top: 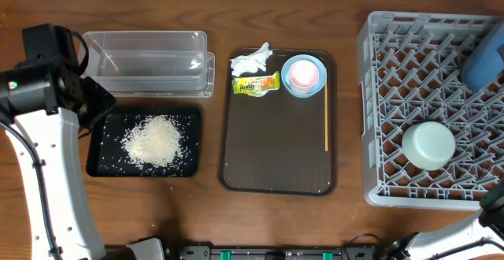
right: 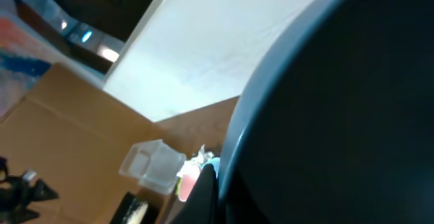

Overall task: Sort waste into correct bins and load items into the dishwasher rack
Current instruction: 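Lift the blue plate and carry it toward the dish rack, then lower the blue plate upright into the rack's back slots and release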

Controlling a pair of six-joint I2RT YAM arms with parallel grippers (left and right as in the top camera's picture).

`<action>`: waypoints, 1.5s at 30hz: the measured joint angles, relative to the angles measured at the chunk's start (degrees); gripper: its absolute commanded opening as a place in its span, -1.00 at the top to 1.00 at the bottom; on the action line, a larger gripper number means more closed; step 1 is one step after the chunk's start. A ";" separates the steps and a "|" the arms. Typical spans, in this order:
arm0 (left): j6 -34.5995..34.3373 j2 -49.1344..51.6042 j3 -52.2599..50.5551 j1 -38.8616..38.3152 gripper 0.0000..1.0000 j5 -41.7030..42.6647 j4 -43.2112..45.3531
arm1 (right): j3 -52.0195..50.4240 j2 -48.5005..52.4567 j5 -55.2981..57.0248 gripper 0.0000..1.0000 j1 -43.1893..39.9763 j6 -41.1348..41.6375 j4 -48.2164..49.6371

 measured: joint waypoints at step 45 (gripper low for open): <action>0.00 0.00 0.00 0.00 -0.80 0.00 0.00 | -3.69 0.09 15.76 0.59 -0.35 15.58 7.13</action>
